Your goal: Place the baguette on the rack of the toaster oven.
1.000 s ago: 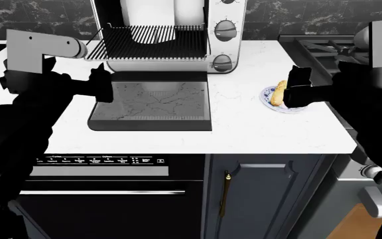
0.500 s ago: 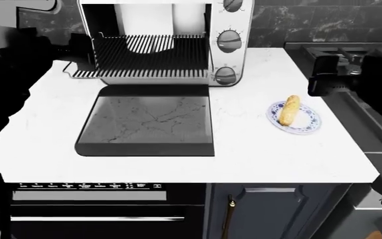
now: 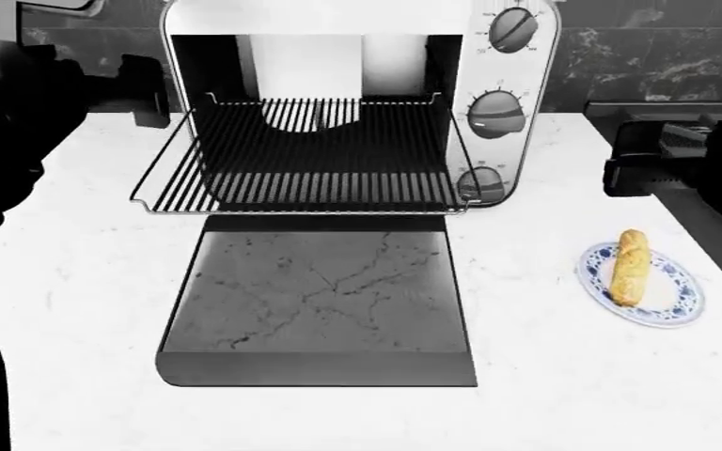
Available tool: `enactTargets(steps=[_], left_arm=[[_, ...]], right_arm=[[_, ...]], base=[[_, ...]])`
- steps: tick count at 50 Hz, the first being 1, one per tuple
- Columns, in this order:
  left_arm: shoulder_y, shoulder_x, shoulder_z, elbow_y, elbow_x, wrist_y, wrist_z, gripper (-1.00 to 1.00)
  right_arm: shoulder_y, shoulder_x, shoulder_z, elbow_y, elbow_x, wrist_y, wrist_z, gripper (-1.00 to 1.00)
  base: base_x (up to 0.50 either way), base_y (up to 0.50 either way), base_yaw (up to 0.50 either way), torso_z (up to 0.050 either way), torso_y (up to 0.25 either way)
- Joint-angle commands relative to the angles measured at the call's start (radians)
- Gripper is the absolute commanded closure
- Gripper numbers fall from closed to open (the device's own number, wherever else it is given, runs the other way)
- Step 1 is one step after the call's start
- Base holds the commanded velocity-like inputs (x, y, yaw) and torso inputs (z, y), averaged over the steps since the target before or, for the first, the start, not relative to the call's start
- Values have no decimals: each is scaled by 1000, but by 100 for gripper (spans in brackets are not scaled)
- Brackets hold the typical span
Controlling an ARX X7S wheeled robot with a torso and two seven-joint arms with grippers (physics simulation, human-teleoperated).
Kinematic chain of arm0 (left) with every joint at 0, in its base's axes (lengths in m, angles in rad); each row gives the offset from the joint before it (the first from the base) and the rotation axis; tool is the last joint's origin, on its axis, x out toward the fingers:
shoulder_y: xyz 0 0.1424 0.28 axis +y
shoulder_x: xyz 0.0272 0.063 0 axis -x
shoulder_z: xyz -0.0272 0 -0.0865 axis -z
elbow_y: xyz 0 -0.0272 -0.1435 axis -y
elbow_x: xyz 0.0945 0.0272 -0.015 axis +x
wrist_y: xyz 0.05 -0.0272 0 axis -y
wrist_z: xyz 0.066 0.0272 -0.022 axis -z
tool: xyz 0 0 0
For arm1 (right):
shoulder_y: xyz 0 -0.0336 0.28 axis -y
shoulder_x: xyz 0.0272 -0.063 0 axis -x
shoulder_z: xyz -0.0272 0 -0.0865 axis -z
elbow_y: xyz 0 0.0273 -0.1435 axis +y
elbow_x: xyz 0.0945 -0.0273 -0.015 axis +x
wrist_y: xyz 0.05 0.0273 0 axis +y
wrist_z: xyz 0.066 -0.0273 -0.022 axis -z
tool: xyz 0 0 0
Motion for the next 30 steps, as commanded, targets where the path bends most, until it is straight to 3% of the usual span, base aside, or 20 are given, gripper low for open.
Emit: enactTargets(steps=[1,12,30], left_arm=[[-3,0,-7,8,-9,-2,15,-100],[-6,-5,-7,24,-15,-17,12,-100],[-14,-24,-13,40,-23,-38,9,-100]], right_arm=[[-13,10,27,-9,51,30,44,-100],[-26,44,-3,-19,57,-10,70,-100],[-68,70,33,-33,111,-8,125,-100]], base=[[148,223,0,0,0],[175,134,0,0,0],[317,36,0,0,1]])
